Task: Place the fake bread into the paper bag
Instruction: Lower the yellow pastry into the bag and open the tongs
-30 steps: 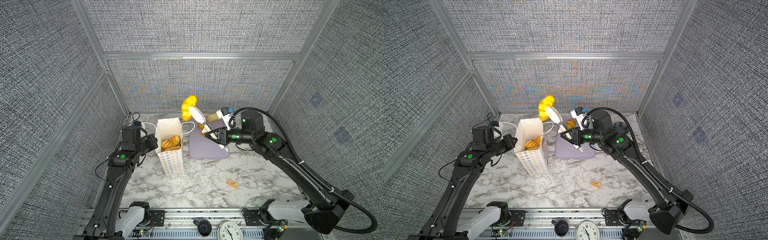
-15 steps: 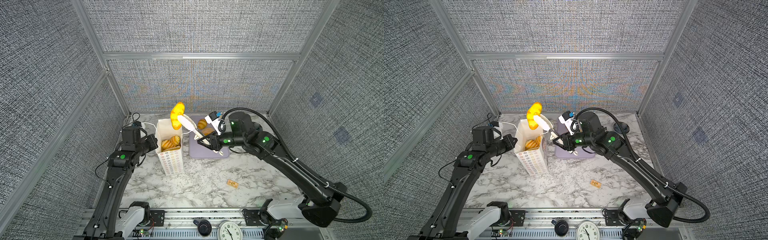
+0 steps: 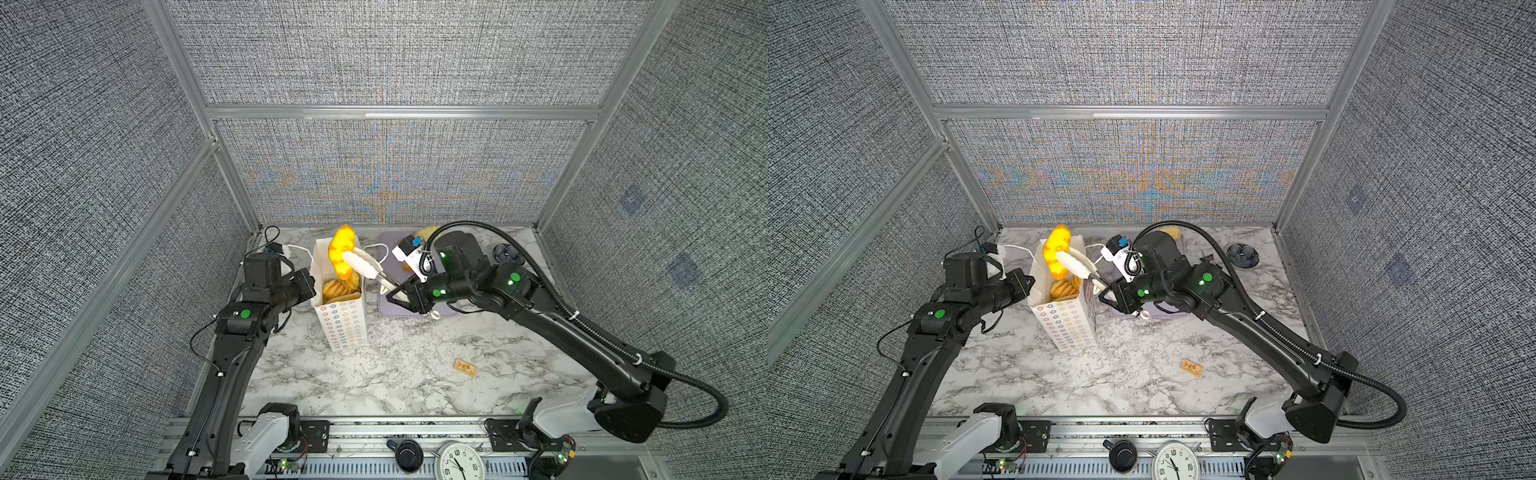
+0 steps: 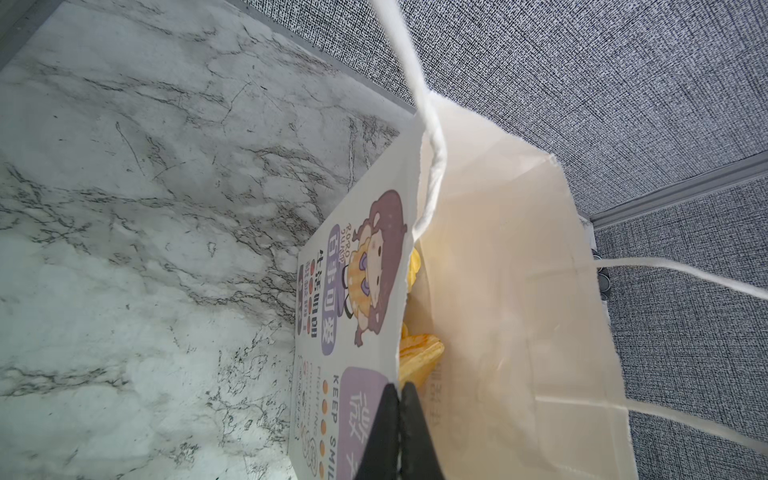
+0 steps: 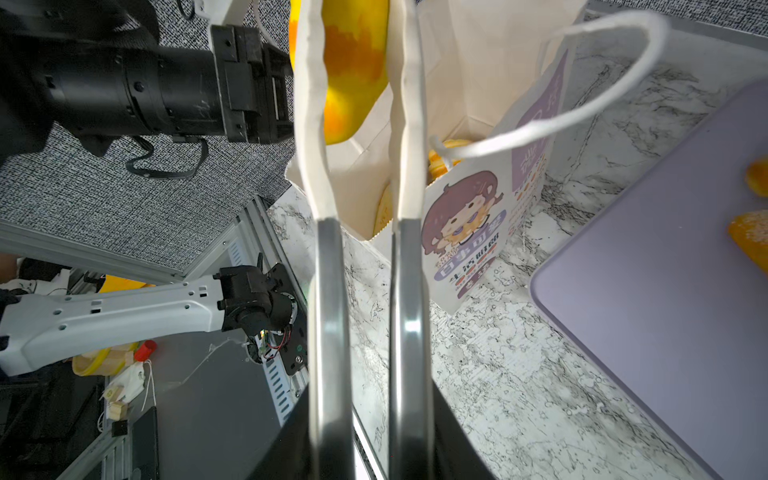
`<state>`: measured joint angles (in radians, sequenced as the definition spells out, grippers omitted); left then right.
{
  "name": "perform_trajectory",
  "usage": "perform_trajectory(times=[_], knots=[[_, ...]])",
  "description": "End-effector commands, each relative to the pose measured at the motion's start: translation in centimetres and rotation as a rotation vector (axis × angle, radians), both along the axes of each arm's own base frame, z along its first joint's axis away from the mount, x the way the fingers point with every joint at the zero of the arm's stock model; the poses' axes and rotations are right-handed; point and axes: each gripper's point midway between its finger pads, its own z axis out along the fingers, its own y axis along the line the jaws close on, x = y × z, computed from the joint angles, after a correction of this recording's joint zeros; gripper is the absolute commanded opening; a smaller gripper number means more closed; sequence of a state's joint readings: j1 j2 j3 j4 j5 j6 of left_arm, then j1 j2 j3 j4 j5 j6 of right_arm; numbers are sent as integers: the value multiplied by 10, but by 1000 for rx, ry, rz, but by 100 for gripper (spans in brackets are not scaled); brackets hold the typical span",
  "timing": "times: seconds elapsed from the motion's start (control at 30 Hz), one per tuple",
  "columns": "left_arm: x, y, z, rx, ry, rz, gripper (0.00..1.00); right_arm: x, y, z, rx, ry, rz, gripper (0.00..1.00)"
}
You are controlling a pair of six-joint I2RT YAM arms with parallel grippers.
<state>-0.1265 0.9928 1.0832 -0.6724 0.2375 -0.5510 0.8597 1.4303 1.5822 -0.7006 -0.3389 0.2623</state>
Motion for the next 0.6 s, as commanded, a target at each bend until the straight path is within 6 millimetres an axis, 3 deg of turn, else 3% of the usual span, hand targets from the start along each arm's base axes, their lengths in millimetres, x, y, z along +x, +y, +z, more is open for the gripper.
perform_trajectory(times=[0.0,0.57], knots=[[1,-1,2,-4,-11,-3,2,1,2,0,-25,-37,8,35],[4,-2,3,-5,-11,-9,2,-3,2,-20,-111,-39,10,37]])
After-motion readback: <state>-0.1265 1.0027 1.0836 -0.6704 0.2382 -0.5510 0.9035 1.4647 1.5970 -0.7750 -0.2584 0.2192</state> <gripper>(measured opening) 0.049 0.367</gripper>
